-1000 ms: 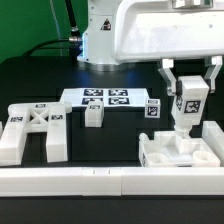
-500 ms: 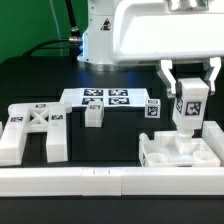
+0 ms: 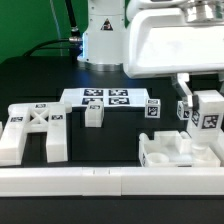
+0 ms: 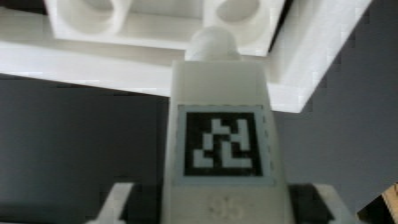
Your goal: Assemble chair
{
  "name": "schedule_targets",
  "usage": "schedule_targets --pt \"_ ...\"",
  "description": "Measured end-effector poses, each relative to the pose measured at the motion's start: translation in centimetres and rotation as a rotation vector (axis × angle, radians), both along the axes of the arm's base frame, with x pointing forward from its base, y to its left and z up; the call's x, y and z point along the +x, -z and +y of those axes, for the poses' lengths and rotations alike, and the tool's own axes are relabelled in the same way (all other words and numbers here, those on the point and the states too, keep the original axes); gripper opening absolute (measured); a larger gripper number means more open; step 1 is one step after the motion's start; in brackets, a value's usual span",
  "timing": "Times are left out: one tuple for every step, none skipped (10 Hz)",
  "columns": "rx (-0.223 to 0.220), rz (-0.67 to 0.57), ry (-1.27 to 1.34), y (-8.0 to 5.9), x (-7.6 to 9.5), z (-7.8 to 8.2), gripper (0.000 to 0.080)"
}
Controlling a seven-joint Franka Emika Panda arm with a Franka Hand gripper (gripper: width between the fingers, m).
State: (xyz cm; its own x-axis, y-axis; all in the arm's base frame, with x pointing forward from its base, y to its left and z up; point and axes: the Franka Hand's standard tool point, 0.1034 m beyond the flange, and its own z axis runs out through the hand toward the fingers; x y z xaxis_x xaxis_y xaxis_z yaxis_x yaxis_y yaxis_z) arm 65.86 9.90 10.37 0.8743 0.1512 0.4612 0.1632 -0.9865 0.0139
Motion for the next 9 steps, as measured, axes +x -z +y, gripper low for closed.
schedule_targets --pt "0.0 0.004 -0.003 0.3 -0.1 0.3 0.0291" --pt "-0.001 0.008 -0.007 0.5 -0.3 0.5 0.0291" --pt "-0.001 0.012 -0.012 0.8 -0.5 0.9 0.0291" --pt "-0.001 0.016 -0.016 1.0 -0.7 1.2 0.0291" --pt "-0.004 0.019 -0.02 1.3 -0.8 1.2 0.0291" --pt "-0.006 0.021 -0.021 1.6 -0.9 1.1 0.0291" --pt "-0.007 0.024 -0.022 1.8 -1.0 1.0 0.0291" --pt "-0.007 0.02 -0.022 1.9 -1.0 1.1 0.0291" --pt "-0.007 0.016 -0.022 2.1 -1.0 1.1 0.0291"
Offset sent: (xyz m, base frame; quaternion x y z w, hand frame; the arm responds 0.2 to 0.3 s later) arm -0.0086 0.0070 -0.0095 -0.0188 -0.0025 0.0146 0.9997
